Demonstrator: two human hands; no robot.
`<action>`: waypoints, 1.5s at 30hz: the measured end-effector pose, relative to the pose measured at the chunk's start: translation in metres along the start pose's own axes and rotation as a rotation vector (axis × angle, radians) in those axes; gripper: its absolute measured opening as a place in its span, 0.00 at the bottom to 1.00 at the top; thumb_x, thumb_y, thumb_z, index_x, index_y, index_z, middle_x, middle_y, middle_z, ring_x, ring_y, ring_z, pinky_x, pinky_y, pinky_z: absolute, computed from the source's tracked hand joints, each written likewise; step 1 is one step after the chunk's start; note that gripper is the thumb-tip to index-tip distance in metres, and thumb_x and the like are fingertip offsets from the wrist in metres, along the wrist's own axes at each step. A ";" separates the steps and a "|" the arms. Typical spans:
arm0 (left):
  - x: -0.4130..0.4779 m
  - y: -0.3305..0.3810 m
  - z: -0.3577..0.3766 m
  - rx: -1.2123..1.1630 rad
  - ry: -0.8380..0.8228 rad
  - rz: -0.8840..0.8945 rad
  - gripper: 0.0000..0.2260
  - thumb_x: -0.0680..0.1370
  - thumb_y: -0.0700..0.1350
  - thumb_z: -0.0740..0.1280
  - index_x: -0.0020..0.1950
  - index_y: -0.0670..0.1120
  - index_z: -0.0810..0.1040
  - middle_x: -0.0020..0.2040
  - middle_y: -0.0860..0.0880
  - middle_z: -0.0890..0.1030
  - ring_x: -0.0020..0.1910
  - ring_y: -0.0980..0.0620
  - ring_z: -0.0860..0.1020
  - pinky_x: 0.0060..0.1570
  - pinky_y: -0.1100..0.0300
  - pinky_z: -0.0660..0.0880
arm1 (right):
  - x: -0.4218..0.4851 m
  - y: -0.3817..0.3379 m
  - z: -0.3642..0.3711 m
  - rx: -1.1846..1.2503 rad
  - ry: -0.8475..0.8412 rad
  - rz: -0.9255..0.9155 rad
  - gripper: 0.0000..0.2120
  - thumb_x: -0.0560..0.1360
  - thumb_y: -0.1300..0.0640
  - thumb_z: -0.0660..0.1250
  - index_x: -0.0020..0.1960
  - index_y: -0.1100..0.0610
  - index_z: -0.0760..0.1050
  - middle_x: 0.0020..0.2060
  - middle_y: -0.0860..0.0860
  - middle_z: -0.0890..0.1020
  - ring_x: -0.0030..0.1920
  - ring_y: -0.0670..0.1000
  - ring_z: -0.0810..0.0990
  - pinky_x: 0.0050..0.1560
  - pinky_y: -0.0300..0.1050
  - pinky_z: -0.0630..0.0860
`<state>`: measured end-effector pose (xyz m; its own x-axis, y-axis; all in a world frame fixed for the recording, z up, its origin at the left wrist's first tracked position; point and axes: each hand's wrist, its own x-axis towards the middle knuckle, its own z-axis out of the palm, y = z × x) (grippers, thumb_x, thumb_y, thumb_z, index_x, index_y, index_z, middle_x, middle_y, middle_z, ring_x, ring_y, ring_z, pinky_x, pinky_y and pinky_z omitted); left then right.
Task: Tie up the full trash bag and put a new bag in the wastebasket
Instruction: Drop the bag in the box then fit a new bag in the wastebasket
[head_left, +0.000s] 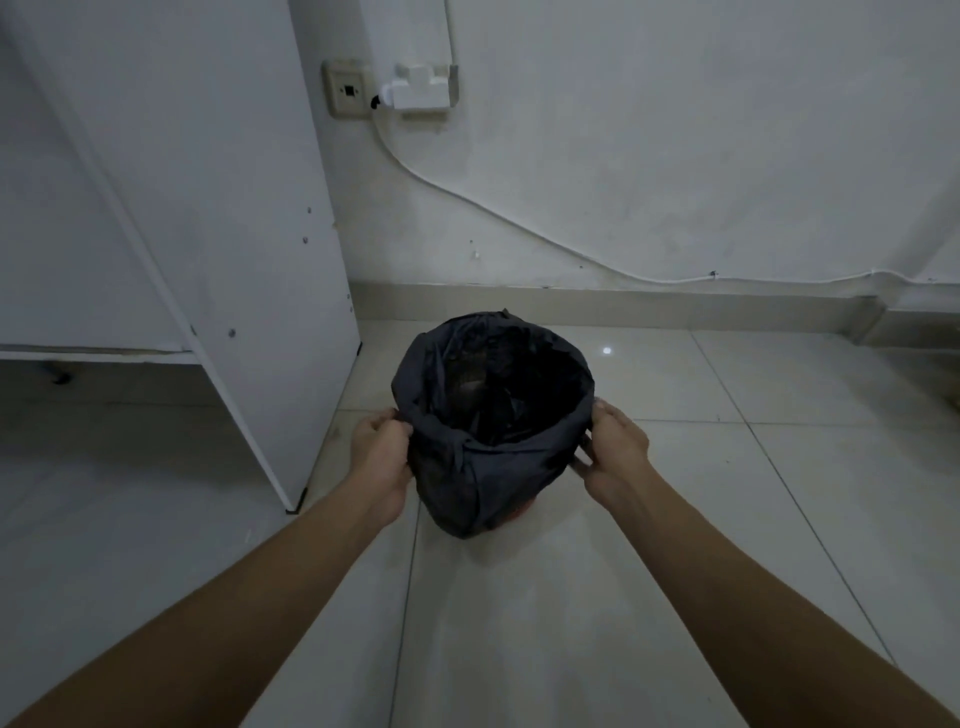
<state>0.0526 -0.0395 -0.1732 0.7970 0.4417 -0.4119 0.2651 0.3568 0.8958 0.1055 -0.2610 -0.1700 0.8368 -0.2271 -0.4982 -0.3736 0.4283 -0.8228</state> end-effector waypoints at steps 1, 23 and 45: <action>-0.001 -0.006 0.003 -0.017 0.024 0.021 0.13 0.79 0.32 0.59 0.62 0.37 0.76 0.57 0.40 0.81 0.51 0.44 0.80 0.53 0.51 0.79 | -0.003 0.002 0.000 -0.003 -0.017 0.024 0.07 0.80 0.59 0.65 0.49 0.51 0.81 0.47 0.51 0.84 0.48 0.53 0.81 0.48 0.51 0.81; -0.014 -0.029 0.049 -0.076 0.147 0.124 0.11 0.81 0.51 0.67 0.57 0.48 0.68 0.51 0.48 0.78 0.50 0.49 0.80 0.50 0.50 0.80 | -0.032 0.026 0.022 0.252 0.055 0.008 0.06 0.82 0.56 0.65 0.57 0.57 0.76 0.48 0.53 0.82 0.43 0.49 0.82 0.28 0.37 0.79; -0.035 -0.043 0.075 -0.126 0.019 0.021 0.10 0.78 0.40 0.66 0.58 0.39 0.73 0.56 0.39 0.81 0.55 0.43 0.81 0.58 0.45 0.79 | -0.050 0.068 0.038 0.050 -0.010 -0.269 0.11 0.80 0.62 0.67 0.63 0.59 0.77 0.55 0.55 0.84 0.55 0.53 0.84 0.56 0.45 0.82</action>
<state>0.0538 -0.1325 -0.1849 0.7910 0.4656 -0.3970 0.1769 0.4472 0.8768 0.0532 -0.1878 -0.1902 0.9072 -0.3300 -0.2608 -0.1176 0.3965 -0.9105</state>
